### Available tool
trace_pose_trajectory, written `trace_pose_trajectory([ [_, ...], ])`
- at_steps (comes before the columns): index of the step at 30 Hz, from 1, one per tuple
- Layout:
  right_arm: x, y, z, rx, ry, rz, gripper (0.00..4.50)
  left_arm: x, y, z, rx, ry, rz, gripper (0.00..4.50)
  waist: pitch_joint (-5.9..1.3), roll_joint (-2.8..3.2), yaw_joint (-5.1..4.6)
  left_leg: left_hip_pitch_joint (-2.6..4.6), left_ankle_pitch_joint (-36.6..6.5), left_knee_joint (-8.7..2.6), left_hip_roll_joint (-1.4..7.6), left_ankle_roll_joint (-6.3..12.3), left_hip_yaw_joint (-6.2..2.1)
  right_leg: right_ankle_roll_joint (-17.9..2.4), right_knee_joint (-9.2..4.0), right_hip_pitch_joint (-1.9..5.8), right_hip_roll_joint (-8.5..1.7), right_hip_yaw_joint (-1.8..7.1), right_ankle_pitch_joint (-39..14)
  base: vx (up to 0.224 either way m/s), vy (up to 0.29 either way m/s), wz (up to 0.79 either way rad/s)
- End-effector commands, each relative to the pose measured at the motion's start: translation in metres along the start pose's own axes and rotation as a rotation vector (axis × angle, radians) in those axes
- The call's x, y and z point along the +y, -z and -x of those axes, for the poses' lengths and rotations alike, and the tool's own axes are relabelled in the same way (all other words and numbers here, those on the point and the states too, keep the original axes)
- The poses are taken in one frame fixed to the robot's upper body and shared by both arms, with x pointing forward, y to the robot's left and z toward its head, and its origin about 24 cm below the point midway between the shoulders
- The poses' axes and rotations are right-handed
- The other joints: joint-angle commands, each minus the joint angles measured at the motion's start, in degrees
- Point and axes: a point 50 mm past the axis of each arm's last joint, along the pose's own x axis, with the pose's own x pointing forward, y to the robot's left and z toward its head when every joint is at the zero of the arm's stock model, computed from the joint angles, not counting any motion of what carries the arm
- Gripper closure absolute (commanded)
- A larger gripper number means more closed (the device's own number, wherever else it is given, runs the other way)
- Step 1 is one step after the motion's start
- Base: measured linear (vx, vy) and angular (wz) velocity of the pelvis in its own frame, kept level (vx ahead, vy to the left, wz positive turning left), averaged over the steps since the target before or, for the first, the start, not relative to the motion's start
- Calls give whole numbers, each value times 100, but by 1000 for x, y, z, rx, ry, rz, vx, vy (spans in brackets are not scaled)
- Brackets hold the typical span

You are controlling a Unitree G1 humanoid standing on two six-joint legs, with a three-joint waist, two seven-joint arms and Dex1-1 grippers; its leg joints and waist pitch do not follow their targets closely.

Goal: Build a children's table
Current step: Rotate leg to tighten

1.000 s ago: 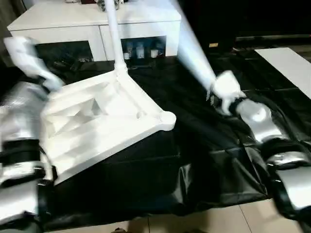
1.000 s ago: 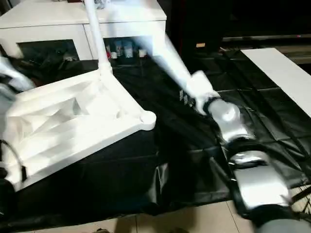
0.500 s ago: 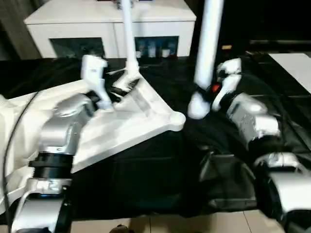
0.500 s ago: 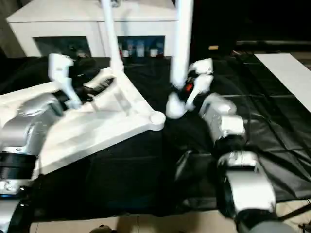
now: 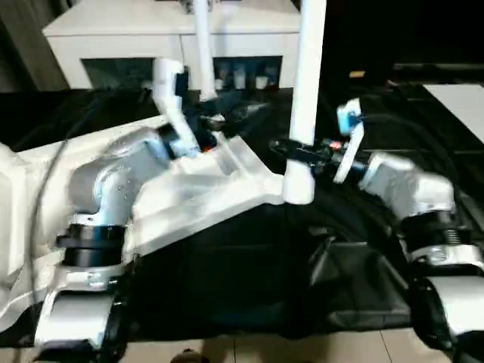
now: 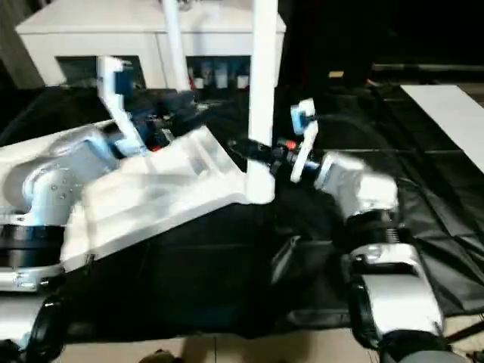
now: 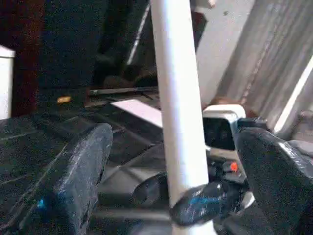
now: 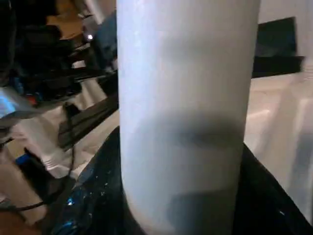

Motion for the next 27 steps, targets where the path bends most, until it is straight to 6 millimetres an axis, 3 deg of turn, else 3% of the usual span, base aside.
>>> trace_pose_trajectory([
  [1, 3, -3, 0, -2, -18, 9, 266, -1, -5, -1, -4, 11, -8, 0, -474, -43, 3, 72, -1031, -462, 91, 94, -9, -1393, -399, 346, -252, 187, -1220, 0, 0, 0],
  [5, 3, -3, 0, 14, -27, 14, 266, -3, -8, -5, -19, 23, 14, 0, -473, -36, -10, 84, -1034, -465, 94, 54, -10, -1333, -413, 336, -248, 190, -1295, 0, 0, 0],
  [10, 14, -4, -11, 67, -82, 72, 266, -16, -8, -17, -19, 119, 84, 0, -483, -20, -1, 73, -909, -453, 93, 87, -7, -1433, -381, 348, -232, 187, -1012, 0, 0, 0],
  [15, 28, 2, -24, 104, -169, 88, 266, -13, 1, -17, 13, 129, 98, 0, -483, -8, -10, 69, -909, -463, 92, 125, -16, -1400, -388, 357, -230, 184, -942, 0, 0, 0],
  [19, 34, 6, -28, 125, -217, 90, 266, -13, -3, -17, -8, 146, 127, 0, -470, 2, -13, 89, -1121, -482, 99, 40, -22, -1371, -415, 349, -243, 187, -1180, 0, 0, 0],
  [26, 43, 10, -33, 147, -294, 87, 266, -10, -8, -16, -37, 149, 155, 0, -471, 13, -1, 91, -1116, -490, 107, 10, -33, -1357, -400, 350, -241, 191, -1094, 0, 0, 0],
  [27, 44, 9, -32, 143, -308, 75, 266, -11, -10, -13, -53, 181, 184, 17, -472, 10, -4, 88, -1115, -491, 106, 4, -33, -1372, -399, 351, -243, 192, -1071, 0, 0, 0],
])
